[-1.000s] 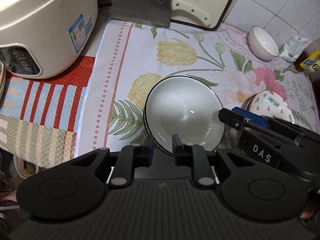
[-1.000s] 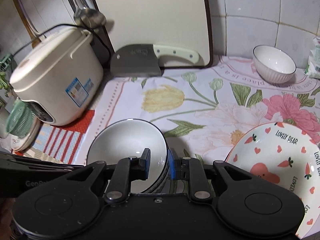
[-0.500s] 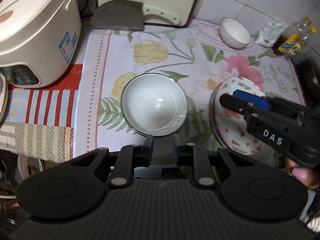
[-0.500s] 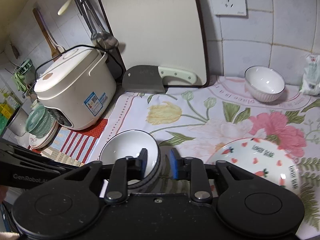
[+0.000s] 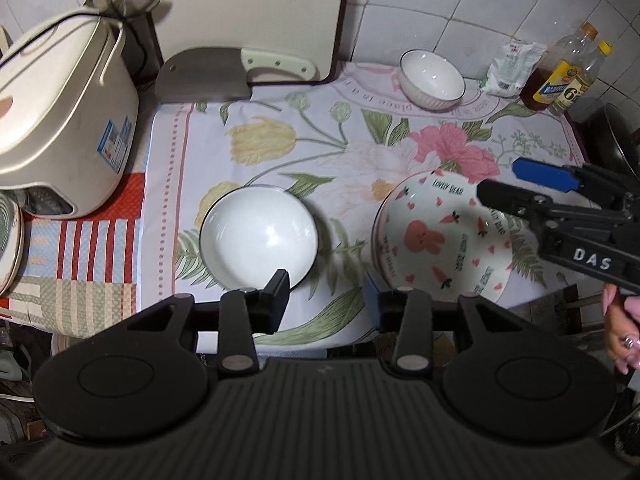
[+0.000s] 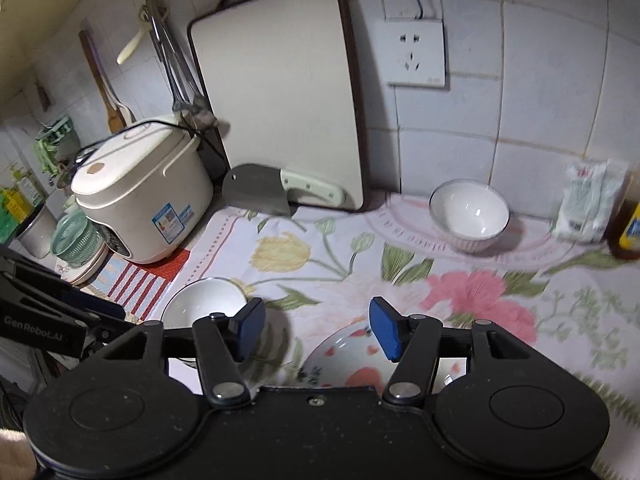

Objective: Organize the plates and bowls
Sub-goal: 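Move both grippers to the white bowl beside the wall outlet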

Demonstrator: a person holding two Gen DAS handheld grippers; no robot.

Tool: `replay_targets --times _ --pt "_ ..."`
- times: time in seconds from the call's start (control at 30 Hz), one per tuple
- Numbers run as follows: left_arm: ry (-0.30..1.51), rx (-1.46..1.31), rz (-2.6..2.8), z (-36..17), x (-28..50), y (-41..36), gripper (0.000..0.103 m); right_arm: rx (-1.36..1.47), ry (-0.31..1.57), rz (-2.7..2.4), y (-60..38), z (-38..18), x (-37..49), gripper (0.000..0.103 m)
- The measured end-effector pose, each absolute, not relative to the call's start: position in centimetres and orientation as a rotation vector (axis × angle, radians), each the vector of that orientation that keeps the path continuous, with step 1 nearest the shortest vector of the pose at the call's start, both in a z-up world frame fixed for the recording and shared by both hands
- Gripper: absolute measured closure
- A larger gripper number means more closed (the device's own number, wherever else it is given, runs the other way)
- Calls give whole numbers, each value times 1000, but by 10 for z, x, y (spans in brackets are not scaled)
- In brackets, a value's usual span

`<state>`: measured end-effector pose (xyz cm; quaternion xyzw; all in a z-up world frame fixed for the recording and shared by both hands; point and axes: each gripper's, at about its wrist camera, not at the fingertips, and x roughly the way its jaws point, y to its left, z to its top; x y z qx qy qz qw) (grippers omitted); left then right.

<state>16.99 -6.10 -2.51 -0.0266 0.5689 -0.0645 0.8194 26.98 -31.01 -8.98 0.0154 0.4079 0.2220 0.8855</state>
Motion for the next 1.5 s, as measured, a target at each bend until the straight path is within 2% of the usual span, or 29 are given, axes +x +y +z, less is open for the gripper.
replay_targets --times 0.3,0.53,0.67,0.83,1.13,1.5 --pt "1147 -65 -136 -1 180 -106 57 -79 761 512 -359 -53 286 33" --pt "1102 -74 -101 -1 198 -139 54 -140 758 506 -387 -57 308 30" --pt "1093 -106 -90 -13 214 -155 51 -145 759 512 -402 -69 325 30" --pt "1041 -133 -34 -36 237 -171 39 -148 740 524 -415 -90 351 30" --pt "968 -272 34 -89 284 -188 39 -73 681 459 -439 -152 409 30" --pt "858 -292 94 -133 342 -210 39 -9 806 441 -441 -219 469 30"
